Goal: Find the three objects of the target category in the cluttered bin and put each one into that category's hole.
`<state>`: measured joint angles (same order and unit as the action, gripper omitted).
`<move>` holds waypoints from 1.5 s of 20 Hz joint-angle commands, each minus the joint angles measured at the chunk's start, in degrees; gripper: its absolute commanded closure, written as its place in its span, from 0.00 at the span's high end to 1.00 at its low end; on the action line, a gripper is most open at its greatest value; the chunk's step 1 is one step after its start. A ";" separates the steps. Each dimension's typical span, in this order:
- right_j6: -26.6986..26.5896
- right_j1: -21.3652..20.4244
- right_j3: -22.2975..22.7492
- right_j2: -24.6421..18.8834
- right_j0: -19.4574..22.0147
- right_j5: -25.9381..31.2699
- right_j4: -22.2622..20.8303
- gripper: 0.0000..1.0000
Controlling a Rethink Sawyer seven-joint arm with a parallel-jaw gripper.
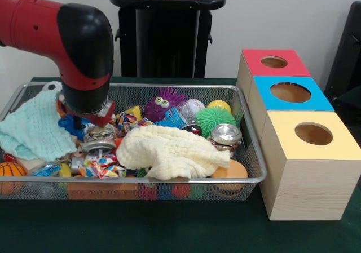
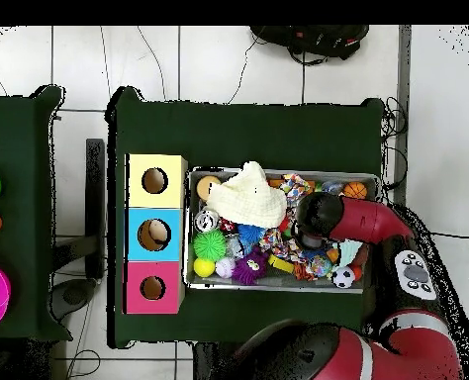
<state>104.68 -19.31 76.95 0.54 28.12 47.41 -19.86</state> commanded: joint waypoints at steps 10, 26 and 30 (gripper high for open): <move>-12.79 13.84 2.13 -19.95 7.75 -17.92 -2.84 1.00; -16.94 11.35 -4.97 -20.58 5.86 -4.99 -4.83 1.00; -18.09 8.45 -3.56 -20.94 5.27 -8.48 -7.78 1.00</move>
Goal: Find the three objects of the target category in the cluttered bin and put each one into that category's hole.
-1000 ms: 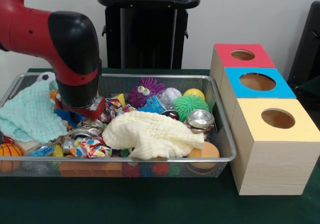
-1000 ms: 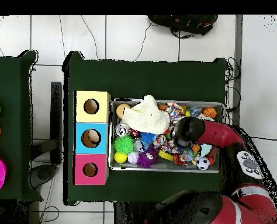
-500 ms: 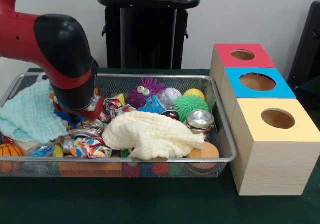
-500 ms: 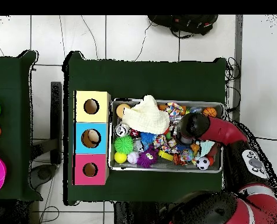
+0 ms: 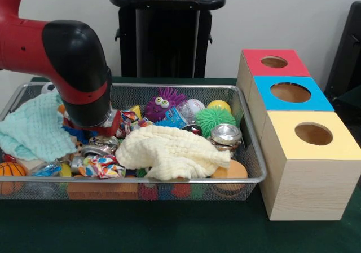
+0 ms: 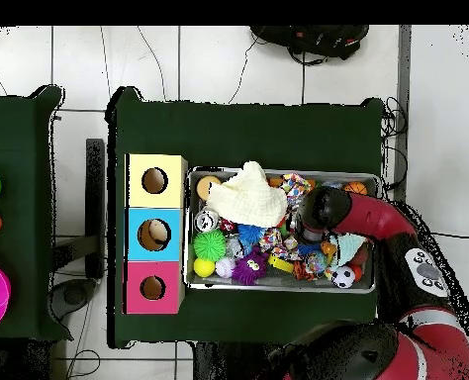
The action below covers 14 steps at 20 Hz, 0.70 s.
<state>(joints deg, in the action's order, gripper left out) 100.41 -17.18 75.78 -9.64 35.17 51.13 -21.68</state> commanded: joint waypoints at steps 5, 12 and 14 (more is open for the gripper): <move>-11.48 -4.97 7.34 -9.81 -4.41 -33.85 -20.30 1.00; -10.31 -9.48 11.68 -18.14 -0.33 -43.69 -30.47 1.00; -6.72 -10.36 11.92 -17.61 -1.03 -45.70 -32.45 1.00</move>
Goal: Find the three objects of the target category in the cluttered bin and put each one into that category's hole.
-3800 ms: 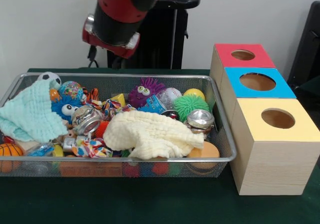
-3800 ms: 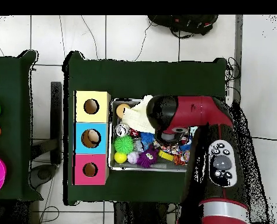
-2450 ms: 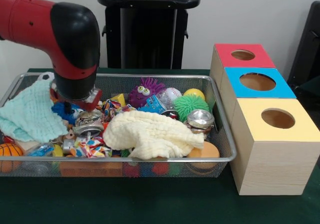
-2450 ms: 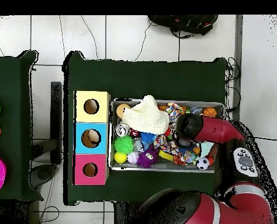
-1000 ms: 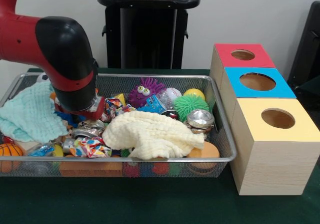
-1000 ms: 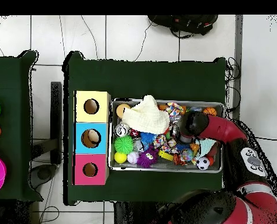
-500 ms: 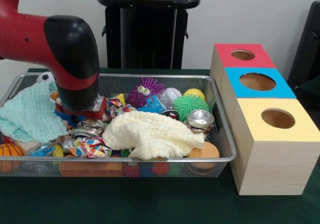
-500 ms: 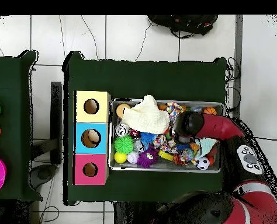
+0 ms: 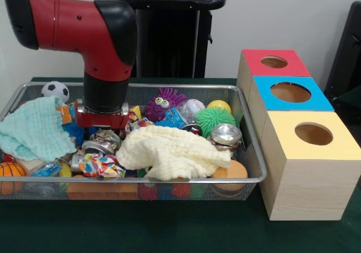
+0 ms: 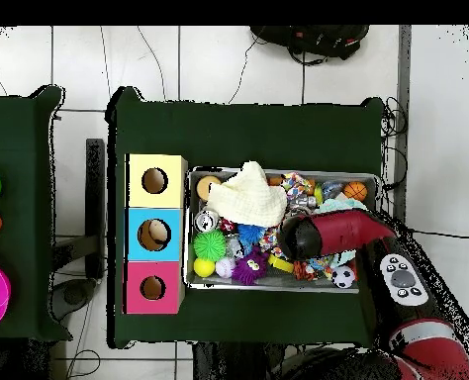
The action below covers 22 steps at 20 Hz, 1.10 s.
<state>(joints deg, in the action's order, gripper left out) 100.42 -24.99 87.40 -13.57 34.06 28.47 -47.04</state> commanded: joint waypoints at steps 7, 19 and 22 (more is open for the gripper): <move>2.14 -2.27 2.14 -14.15 1.76 -32.38 -9.69 1.00; 6.39 2.89 5.90 -31.07 14.40 -37.08 -24.11 1.00; 13.31 4.00 5.72 -33.36 15.78 -40.77 -32.01 1.00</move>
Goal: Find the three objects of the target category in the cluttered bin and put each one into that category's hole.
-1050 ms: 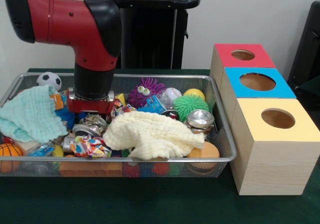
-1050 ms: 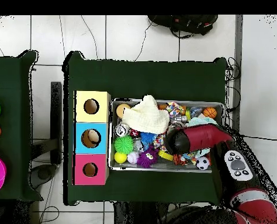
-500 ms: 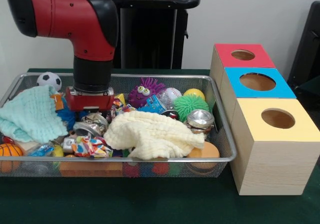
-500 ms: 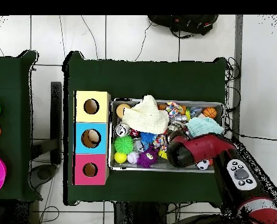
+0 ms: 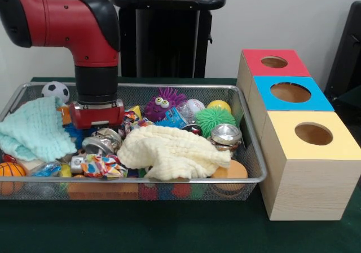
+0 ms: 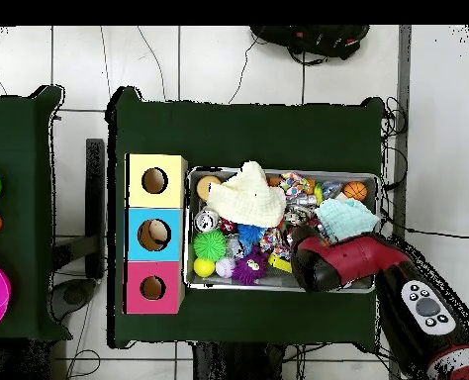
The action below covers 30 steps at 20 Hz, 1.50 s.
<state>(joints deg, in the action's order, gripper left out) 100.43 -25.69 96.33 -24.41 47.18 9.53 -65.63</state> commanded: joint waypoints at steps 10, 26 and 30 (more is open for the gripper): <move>13.58 4.39 -3.92 -20.24 1.67 -25.73 -14.09 1.00; 21.80 2.25 -4.14 -19.99 -0.60 -24.49 -22.41 0.00; -11.04 12.33 -0.84 -33.98 11.96 6.15 -0.96 0.00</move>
<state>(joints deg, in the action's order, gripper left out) 101.83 -23.37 97.93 -35.76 51.89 -4.86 -83.35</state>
